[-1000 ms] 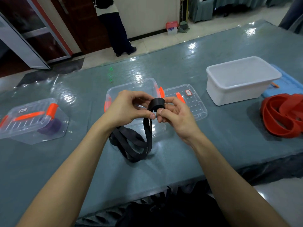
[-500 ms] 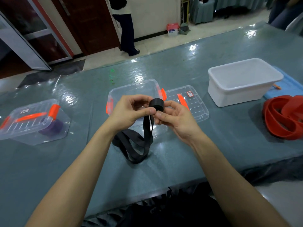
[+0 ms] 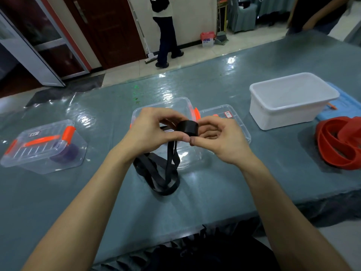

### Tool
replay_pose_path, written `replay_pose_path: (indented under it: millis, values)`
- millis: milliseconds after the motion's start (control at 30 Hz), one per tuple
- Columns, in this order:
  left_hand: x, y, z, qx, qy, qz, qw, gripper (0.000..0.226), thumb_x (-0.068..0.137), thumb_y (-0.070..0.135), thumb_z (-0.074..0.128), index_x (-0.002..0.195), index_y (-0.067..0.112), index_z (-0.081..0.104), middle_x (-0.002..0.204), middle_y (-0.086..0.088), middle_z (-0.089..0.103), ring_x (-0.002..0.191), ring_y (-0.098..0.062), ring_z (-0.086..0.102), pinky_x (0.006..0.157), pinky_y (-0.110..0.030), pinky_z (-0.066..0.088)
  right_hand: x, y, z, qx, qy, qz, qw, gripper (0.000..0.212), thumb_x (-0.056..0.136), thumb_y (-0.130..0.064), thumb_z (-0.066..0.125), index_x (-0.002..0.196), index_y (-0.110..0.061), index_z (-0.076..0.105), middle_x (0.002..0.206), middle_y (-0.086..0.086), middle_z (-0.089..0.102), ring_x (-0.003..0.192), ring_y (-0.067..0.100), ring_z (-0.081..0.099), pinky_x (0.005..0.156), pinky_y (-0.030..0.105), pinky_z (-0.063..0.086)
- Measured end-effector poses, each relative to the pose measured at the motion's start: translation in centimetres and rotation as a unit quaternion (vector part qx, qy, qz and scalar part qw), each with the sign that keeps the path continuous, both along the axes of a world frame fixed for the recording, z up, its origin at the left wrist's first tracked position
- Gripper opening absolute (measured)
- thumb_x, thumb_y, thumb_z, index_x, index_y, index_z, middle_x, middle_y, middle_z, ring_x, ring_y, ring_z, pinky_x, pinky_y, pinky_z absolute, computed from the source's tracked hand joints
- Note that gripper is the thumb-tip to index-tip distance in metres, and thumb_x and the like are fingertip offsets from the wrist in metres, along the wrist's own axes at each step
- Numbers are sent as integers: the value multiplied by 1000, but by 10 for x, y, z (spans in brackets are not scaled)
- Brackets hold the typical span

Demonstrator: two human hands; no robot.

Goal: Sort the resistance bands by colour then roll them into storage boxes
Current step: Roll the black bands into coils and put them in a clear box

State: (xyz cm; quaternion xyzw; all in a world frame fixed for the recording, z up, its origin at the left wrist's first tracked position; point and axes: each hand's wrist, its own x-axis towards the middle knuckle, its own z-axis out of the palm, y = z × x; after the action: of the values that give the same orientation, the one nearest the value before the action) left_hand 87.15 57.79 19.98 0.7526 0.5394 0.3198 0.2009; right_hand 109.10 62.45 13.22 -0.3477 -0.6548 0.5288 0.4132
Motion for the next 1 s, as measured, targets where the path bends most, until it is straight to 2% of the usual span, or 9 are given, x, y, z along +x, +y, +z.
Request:
replay_pose_path:
  millis: [67, 133, 267, 500, 667, 733, 800, 867, 1000]
  values:
    - [3, -2, -8, -3, -141, 16, 990, 40, 72, 17, 96, 109, 22, 81, 100, 4, 84, 98, -14, 79, 95, -30, 61, -3, -3, 0, -20, 72, 0, 997, 33, 79, -3, 93, 108, -10, 78, 90, 20, 79, 84, 37, 79, 85, 40, 64]
    - [6, -3, -18, -23, -247, 32, 968, 44, 71, 15, 92, 113, 18, 79, 105, 2, 84, 104, -17, 79, 98, -32, 61, -6, -6, 2, -41, 127, -3, 991, 31, 81, 2, 89, 108, -8, 77, 93, 25, 78, 85, 38, 80, 84, 39, 65]
    - [-1, -6, -34, -59, -313, 50, 947, 46, 77, 8, 84, 122, 9, 75, 111, -2, 83, 107, -17, 79, 96, -26, 58, -9, -11, -1, -86, 187, -8, 979, 36, 82, 5, 86, 116, 3, 73, 98, 24, 80, 84, 32, 81, 79, 30, 61]
    - [-9, -24, -45, -79, -303, 42, 949, 38, 81, 8, 85, 118, 8, 76, 106, -6, 82, 100, -20, 78, 94, -27, 59, -27, -25, -16, -130, 176, 40, 975, 37, 80, 6, 87, 114, 1, 74, 98, 21, 81, 85, 34, 80, 81, 34, 63]
    - [-24, -37, -54, -48, -182, 76, 979, 36, 80, 23, 92, 112, 11, 81, 101, 5, 77, 92, -18, 76, 96, -35, 60, -33, -22, -26, -90, 17, 76, 993, 40, 75, -3, 95, 112, -11, 80, 91, 25, 76, 70, 22, 69, 73, 27, 59]
    - [-29, -43, -52, -30, -125, 82, 988, 34, 79, 27, 91, 109, 14, 82, 99, 4, 77, 91, -18, 77, 95, -39, 62, -32, -18, -24, -53, -43, 99, 993, 52, 73, -10, 98, 119, -25, 77, 97, 13, 73, 68, 14, 62, 73, 23, 56]
    - [-34, -47, -48, -12, -66, 79, 995, 29, 79, 25, 91, 106, 21, 81, 97, 4, 77, 91, -19, 78, 94, -38, 63, -34, -13, -17, -9, -69, 101, 992, 57, 74, -13, 98, 123, -29, 75, 111, -2, 69, 77, 14, 71, 80, 28, 60]
    - [-39, -48, -42, 0, -34, 74, 997, 27, 78, 25, 91, 103, 25, 81, 95, 4, 77, 91, -17, 77, 94, -40, 62, -38, -8, -10, 27, -94, 98, 990, 50, 75, -15, 98, 120, -21, 77, 112, -3, 69, 87, 17, 76, 87, 36, 64]
    - [-50, -45, -33, 12, -28, 78, 996, 25, 79, 30, 90, 103, 29, 82, 97, 6, 78, 92, -14, 79, 107, -60, 54, -50, -2, 2, 68, -92, 118, 986, 48, 77, -13, 96, 121, -22, 79, 108, 0, 71, 94, 19, 76, 89, 37, 64]
